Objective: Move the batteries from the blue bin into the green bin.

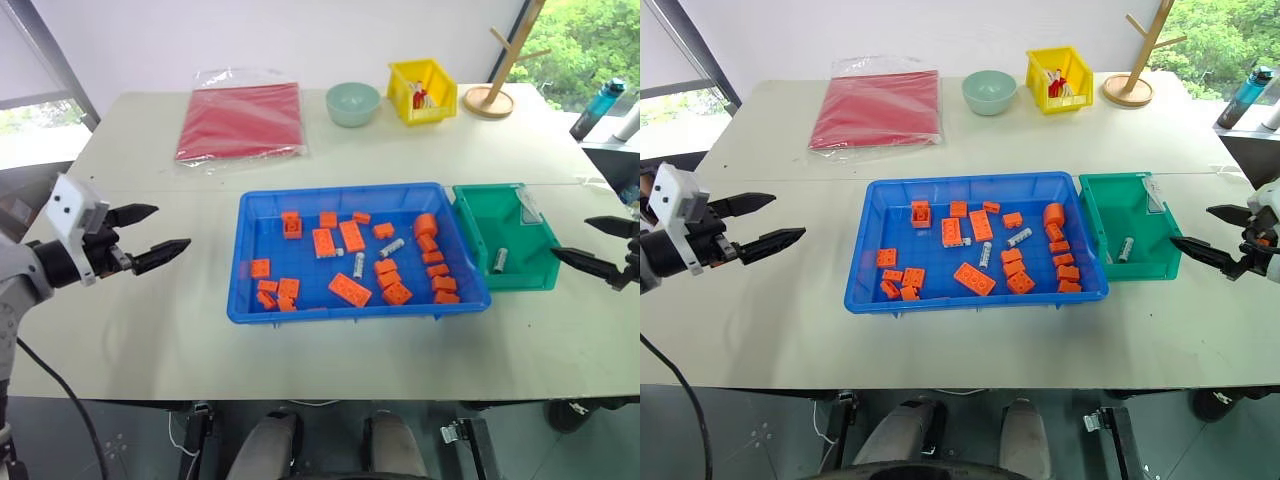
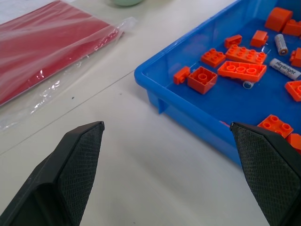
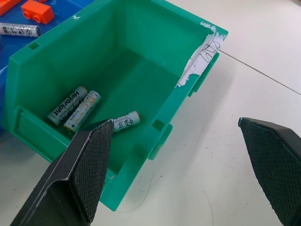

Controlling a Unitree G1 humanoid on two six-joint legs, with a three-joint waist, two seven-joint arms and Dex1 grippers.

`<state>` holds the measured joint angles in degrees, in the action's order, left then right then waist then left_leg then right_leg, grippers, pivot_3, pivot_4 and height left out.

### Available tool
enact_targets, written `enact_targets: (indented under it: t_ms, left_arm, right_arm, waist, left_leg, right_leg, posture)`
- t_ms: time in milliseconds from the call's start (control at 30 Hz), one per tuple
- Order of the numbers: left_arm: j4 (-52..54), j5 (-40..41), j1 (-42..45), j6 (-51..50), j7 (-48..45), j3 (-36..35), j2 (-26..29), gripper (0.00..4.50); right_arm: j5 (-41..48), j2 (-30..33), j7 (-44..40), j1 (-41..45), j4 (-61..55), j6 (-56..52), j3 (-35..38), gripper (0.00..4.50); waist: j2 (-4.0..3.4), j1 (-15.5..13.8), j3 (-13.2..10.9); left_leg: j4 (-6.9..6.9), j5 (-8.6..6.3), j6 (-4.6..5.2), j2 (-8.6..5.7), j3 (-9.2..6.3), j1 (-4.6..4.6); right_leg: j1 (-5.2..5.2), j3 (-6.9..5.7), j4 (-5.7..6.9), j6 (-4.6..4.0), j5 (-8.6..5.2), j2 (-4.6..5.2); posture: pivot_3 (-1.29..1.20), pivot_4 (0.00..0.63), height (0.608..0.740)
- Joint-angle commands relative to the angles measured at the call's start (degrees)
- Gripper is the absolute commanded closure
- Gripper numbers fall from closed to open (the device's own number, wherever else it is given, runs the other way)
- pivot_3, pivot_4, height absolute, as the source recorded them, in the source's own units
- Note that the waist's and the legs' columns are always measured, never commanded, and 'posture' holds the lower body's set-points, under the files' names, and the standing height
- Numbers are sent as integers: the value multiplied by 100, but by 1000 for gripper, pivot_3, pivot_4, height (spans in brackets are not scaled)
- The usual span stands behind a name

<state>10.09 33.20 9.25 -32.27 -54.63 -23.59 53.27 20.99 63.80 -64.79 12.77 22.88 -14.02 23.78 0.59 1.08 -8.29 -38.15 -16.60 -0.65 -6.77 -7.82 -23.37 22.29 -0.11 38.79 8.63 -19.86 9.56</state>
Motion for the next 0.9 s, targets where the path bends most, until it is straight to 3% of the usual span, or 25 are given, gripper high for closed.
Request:
enact_targets:
  t_ms: [33, 600, 900]
  left_arm:
    - [58, 54, 82, 41, -74, -139, 129, 0]
    - [352, 233, 107, -167, 28, -90, -1, 0]
    - [1006, 675, 283, -547, -223, 328, 75, 0]
  right_arm:
    - [28, 138, -52, 106, -23, 58, 142, 116]
    - [-89, 138, 50, 498, -11, 24, -37, 116]
    - [14, -551, 105, 1553, -1675, -366, -1155, 116]
  waist:
    - [0, -1, 0]
    - [-2, 4, -1]
    - [-6, 26, -4]
  left_leg:
    - [0, 0, 0, 0, 0, 0]
    - [0, 0, 0, 0, 0, 0]
    - [0, 0, 0, 8, 1, -1]
  right_leg:
    - [0, 0, 0, 0, 0, 0]
    - [0, 0, 0, 0, 0, 0]
    - [2, 0, -1, 0, 0, -4]
  posture:
    - [0, 150, 717]
    - [0, 150, 717]
    - [0, 150, 717]
